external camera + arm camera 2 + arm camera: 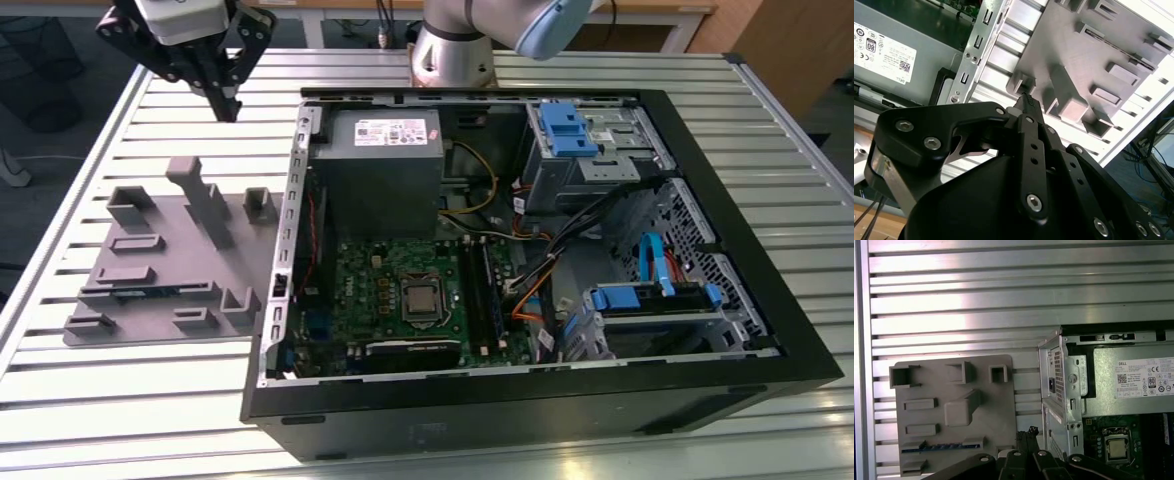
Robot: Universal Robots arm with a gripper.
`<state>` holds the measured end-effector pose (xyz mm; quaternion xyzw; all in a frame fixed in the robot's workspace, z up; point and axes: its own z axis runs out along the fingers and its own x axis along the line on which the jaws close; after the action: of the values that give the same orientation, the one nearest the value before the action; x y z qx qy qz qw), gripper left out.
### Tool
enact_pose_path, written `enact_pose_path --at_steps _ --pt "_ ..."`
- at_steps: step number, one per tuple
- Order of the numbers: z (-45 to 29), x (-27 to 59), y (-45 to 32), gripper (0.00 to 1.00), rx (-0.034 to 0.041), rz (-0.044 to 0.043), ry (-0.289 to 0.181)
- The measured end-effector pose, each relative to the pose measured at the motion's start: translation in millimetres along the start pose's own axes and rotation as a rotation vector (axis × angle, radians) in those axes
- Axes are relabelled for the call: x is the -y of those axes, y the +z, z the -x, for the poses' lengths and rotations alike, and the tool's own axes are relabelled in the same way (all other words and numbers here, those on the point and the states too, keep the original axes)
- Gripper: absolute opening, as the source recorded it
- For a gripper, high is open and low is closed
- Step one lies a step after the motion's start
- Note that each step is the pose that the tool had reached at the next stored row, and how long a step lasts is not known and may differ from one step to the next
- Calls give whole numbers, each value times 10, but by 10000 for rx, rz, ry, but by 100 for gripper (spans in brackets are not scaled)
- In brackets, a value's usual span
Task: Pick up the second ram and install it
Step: 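Reach for the second ram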
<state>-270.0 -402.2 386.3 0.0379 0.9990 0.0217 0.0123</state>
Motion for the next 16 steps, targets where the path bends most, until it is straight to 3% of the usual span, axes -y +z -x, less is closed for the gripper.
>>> enact_pose_path --at_steps 16 --pt "-34 3 -1 11 0 0 0"
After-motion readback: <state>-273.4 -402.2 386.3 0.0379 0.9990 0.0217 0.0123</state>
